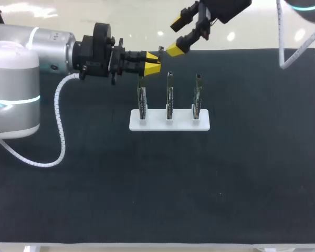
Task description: Pick up the optical module with the left hand, and insert it into the network port with the right hand.
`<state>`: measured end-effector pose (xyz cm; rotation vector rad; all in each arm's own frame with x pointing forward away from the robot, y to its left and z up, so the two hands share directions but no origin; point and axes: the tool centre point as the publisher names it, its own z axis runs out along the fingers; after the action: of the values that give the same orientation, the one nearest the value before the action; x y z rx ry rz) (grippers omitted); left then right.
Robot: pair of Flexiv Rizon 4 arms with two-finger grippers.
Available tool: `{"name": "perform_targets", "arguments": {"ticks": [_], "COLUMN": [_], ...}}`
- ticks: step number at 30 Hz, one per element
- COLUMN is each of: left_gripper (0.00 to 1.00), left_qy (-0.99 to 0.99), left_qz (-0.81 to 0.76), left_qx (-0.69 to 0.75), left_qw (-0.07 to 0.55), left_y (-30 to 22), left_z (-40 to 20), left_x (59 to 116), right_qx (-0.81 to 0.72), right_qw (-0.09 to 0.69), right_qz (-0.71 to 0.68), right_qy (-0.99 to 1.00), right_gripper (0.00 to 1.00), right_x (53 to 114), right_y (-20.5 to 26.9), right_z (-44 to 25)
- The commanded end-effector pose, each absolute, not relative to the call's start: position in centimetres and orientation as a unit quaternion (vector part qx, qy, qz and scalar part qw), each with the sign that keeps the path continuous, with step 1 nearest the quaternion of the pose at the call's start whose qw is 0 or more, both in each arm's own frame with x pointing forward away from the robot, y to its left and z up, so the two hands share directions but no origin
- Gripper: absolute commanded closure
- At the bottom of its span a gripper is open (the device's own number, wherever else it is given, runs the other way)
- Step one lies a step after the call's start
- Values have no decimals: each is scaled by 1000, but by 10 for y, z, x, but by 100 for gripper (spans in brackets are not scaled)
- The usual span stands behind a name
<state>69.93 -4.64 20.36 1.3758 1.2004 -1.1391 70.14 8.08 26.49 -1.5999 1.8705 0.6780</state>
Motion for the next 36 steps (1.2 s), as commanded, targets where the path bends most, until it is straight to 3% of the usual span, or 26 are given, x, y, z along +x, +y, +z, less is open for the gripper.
{"name": "perform_targets", "arguments": {"ticks": [1,4,7,15,23,36], "left_gripper": [100,100,100,100,100,100], "left_qy": [490,490,490,490,490,490], "left_qz": [-465,-465,-465,-465,-465,-465], "left_qx": [562,562,562,562,562,562], "left_qw": [477,477,477,477,477,477], "left_y": [-46,-46,-46,-46,-46,-46], "left_z": [203,203,203,203,203,203], "left_x": [699,699,699,699,699,699], "right_qx": [-595,-593,-593,-597,-597,-601], "right_qw": [298,301,301,301,304,308], "right_qz": [247,244,243,241,242,240], "right_qy": [705,706,706,703,702,697], "right_gripper": [0,0,23,29,49,54], "right_x": [699,698,697,697,697,698], "right_y": [93,98,102,105,107,108], "right_z": [257,255,254,254,250,245]}}
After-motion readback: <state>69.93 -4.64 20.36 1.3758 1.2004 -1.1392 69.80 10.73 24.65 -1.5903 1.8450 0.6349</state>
